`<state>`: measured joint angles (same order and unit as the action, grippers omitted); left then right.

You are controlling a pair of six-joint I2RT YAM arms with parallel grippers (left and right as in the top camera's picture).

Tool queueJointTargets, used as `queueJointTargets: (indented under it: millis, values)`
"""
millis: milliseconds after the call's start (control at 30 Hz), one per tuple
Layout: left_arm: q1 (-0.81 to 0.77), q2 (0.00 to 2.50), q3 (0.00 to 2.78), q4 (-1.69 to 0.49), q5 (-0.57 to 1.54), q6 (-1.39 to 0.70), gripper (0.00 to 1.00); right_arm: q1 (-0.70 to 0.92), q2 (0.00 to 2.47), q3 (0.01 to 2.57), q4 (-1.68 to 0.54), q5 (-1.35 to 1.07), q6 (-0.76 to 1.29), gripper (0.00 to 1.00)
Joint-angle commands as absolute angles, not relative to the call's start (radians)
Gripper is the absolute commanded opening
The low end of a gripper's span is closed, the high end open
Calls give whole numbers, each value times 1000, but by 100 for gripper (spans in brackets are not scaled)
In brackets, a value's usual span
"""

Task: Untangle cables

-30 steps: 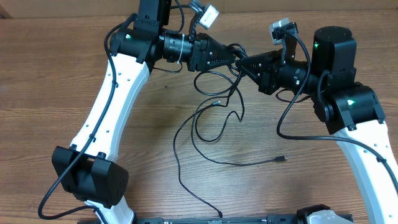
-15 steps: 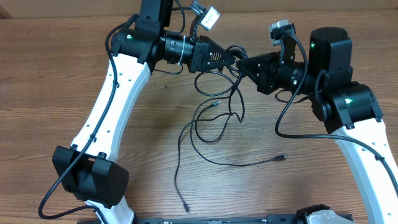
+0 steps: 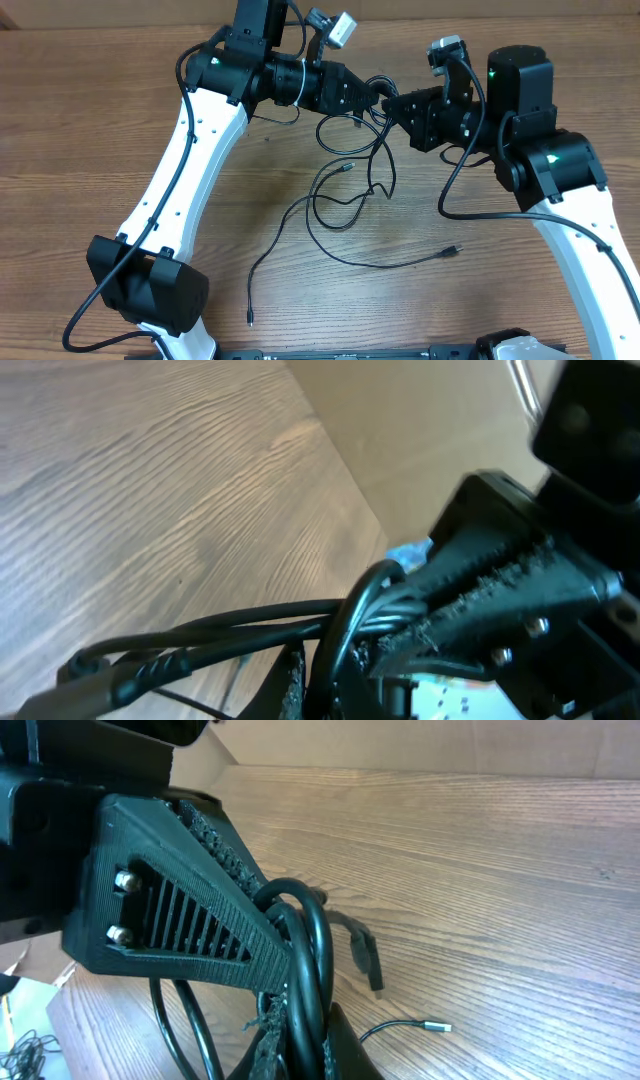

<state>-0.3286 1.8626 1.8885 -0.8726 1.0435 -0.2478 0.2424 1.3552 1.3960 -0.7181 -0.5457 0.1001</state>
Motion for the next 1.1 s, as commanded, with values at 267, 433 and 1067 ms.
queueJointTargets:
  millis: [267, 433, 1067]
  values:
    - [-287, 1836, 1908, -889, 751, -573, 4, 234, 1338, 1415, -735, -515, 73, 4]
    - [-286, 1836, 1908, -897, 749, -569, 4, 234, 1338, 1415, -731, -495, 73, 4]
    - [-284, 1836, 1908, -1003, 531, -948, 4, 234, 1338, 1415, -728, -471, 74, 4]
